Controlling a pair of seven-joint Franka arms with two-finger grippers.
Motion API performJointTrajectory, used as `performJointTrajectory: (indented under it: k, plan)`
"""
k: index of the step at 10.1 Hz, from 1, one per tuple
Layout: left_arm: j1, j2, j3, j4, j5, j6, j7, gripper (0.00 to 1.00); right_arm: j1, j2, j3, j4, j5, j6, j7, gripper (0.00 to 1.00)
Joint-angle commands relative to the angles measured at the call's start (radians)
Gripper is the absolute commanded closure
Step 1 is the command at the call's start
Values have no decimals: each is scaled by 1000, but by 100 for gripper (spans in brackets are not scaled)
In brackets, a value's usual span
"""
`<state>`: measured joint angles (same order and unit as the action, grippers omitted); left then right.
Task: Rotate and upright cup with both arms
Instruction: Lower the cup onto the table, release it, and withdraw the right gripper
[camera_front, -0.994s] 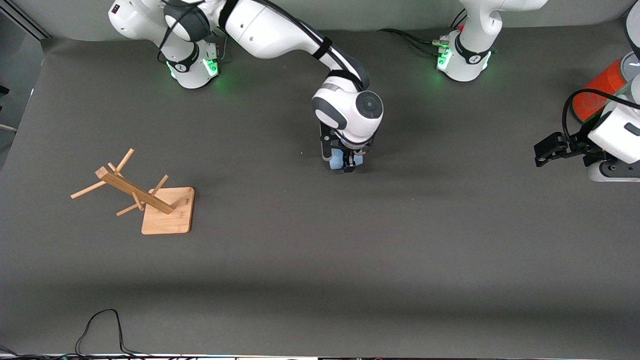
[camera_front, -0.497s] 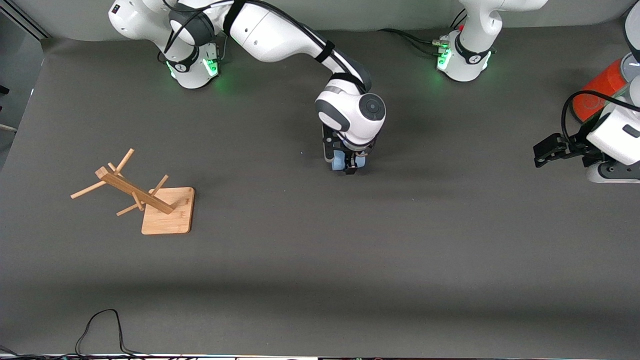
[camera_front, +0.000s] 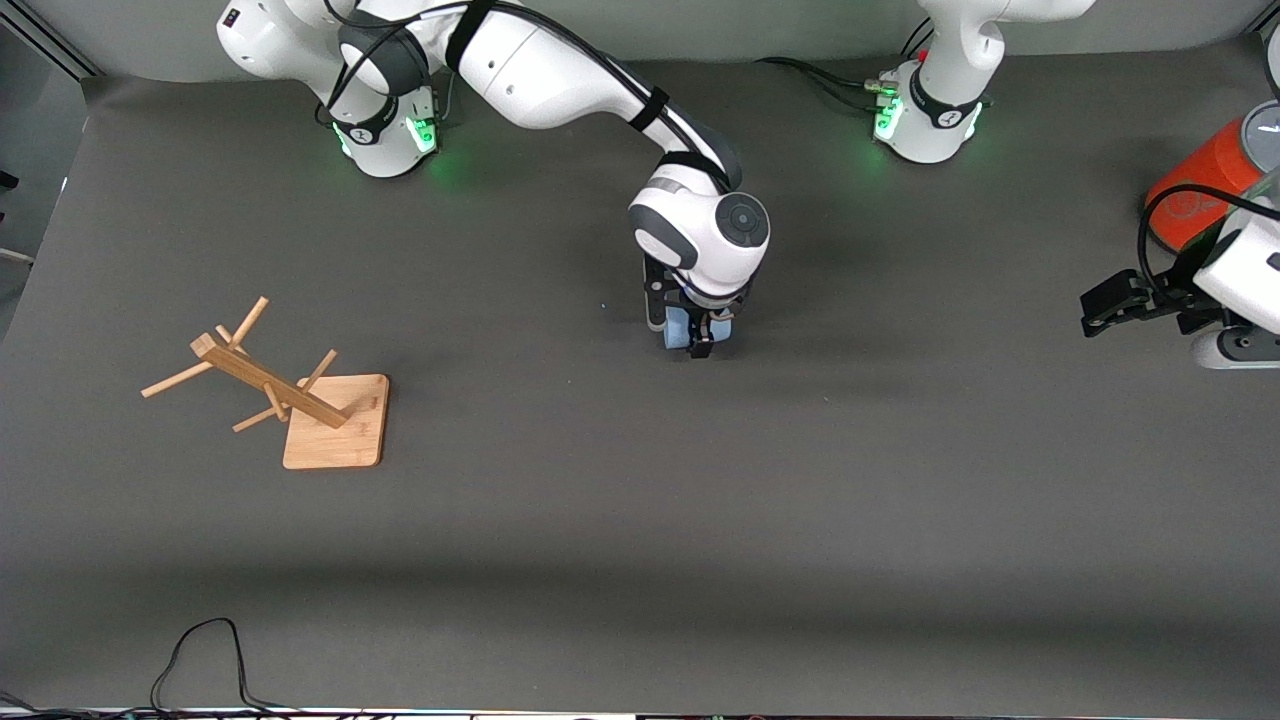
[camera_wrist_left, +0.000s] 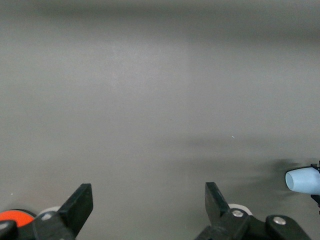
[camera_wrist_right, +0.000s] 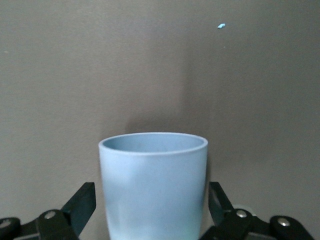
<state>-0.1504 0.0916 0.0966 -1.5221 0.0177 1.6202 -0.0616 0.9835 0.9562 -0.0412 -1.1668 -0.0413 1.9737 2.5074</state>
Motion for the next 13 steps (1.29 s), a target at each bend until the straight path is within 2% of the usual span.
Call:
performJointTrajectory:
  k: [1,3,4,5,7,8,10,11,13]
  plan:
    - [0,4,-5,17,-5,-22,-42,0,-22,-69,-2,7,-12,-90,-33,0]
    - [3,4,-5,17,-5,-22,-43,0,-61,-147,6,18,1,-195,-99,0]
    - [6,2,-5,17,-8,-20,-40,0,-89,-193,4,21,35,-260,-177,0]
    - [3,2,-6,16,-10,-28,-50,0,-120,-251,0,16,66,-312,-281,0]
    - [-26,13,-17,5,-9,-88,-64,0,-219,-417,3,-54,69,-431,-570,0]
    - [-61,14,-21,-9,-10,-82,-82,0,-280,-509,4,-113,73,-461,-719,0]
    - [-203,77,-34,-12,-2,-68,-336,0,-411,-681,9,-242,73,-493,-1007,0]
    - [-269,124,-34,-6,2,-57,-384,0,-477,-745,10,-292,73,-510,-1185,0]
    - [-404,198,-34,-3,8,25,-607,0,-625,-853,11,-370,70,-524,-1544,0]
